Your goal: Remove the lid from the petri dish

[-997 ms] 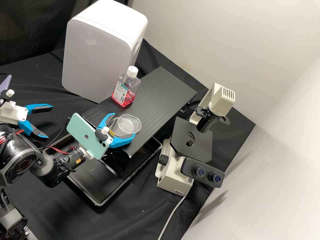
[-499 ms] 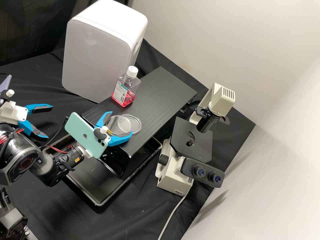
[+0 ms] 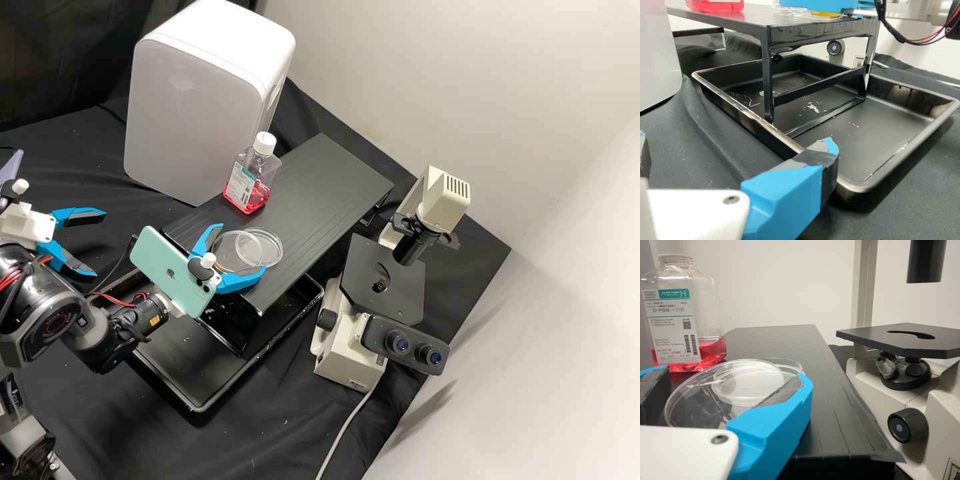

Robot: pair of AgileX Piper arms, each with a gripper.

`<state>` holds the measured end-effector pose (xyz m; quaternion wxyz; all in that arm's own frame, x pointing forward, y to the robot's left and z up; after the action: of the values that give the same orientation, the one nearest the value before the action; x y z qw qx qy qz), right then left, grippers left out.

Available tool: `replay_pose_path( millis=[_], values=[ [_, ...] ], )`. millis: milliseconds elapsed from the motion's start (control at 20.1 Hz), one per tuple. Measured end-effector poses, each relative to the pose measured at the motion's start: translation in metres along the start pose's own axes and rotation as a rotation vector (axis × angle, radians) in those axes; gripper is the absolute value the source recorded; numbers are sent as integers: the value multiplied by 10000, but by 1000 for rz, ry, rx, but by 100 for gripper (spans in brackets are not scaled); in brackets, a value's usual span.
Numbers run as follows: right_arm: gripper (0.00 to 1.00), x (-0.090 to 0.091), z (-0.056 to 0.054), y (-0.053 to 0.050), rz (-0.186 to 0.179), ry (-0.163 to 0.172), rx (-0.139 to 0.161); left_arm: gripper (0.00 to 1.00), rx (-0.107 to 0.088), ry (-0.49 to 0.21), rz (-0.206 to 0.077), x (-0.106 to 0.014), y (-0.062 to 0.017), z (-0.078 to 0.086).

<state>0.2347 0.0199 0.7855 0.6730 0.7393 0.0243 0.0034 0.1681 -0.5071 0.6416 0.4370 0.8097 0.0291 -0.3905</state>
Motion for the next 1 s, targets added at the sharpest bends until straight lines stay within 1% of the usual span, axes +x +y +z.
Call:
replay_pose_path(
  millis=[399, 698, 997],
  values=[
    [100, 0, 0, 0, 0, 0, 0, 100, 0, 0, 0, 0, 0, 0],
    [100, 21, -16, 10, 3, 11, -2, 100, 0, 0, 0, 0, 0, 0],
    [100, 21, -4, 24, 6, 9, -5, 100, 0, 1, 0, 0, 0, -1]
  ],
)
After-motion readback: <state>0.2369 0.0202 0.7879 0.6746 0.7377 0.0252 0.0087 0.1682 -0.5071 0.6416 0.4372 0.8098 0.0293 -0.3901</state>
